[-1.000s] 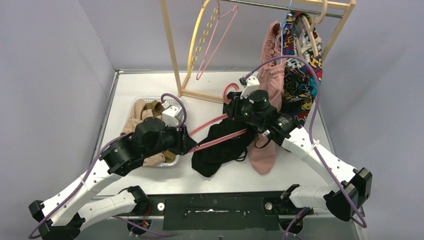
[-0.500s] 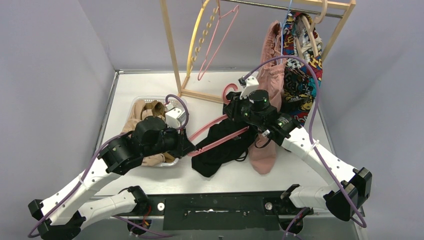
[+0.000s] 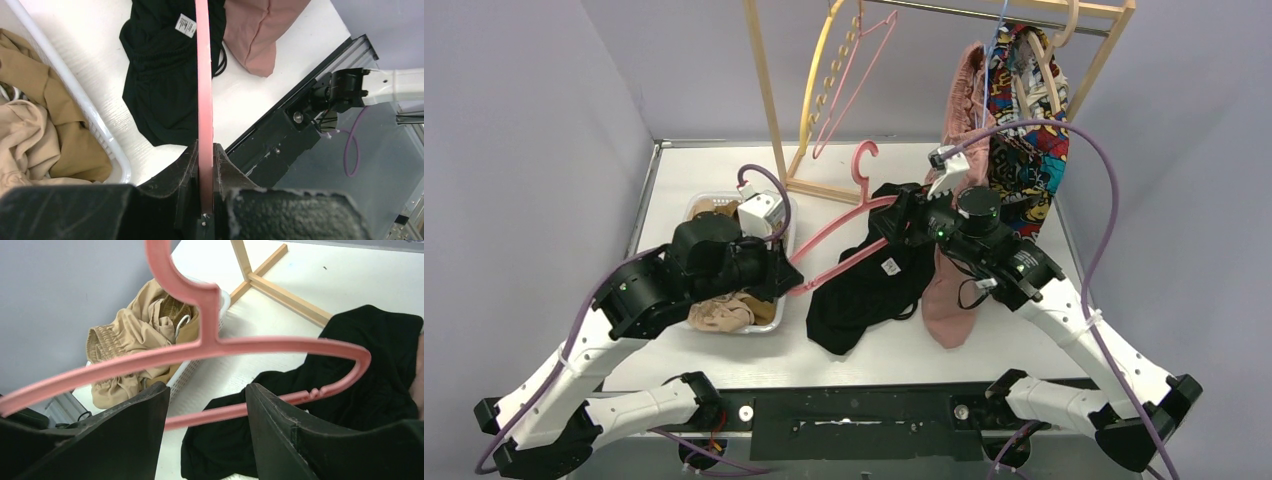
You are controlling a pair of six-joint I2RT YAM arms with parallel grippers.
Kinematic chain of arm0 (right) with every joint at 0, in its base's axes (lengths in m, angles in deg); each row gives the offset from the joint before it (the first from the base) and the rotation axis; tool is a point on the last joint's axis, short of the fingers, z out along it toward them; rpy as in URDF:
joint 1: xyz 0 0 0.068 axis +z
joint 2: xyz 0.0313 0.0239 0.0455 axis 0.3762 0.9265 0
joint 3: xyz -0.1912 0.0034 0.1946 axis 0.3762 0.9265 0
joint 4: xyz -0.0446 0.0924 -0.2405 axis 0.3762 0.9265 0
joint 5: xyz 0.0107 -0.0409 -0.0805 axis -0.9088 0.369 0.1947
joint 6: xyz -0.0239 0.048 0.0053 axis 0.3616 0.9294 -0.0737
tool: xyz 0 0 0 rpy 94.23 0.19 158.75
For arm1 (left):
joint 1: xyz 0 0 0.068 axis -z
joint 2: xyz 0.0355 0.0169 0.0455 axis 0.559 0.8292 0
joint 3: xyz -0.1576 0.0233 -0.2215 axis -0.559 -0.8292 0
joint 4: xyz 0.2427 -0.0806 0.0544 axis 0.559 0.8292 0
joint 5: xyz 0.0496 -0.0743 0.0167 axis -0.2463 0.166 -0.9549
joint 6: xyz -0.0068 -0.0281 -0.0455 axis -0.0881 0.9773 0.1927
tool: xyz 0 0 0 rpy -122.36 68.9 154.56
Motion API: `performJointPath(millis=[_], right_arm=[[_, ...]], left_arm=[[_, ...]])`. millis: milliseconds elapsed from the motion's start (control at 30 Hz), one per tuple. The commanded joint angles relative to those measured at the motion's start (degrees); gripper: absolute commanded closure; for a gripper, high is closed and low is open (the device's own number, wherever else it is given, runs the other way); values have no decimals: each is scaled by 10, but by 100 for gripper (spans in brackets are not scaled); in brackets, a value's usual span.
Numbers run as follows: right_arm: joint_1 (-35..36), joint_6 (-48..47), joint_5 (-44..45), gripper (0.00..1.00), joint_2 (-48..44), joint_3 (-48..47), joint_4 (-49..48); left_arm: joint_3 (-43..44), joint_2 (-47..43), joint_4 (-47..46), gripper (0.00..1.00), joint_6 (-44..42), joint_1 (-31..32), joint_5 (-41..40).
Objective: Remove the shorts from the hanger
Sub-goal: Remove the shorts from the hanger, then place the hanger on the clothes rod.
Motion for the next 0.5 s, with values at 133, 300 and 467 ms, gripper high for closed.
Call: performJointPath(millis=[133, 300, 467], right_arm=[[4, 0, 21, 42, -69, 45, 12], [5, -3, 5, 41, -130, 103, -34], [6, -16, -45, 41, -165, 132, -52]], left_arm=[[83, -10, 16, 100, -22, -1, 9], [67, -14, -34, 100, -18, -1, -12], [42, -14, -126, 100, -47, -1, -43]])
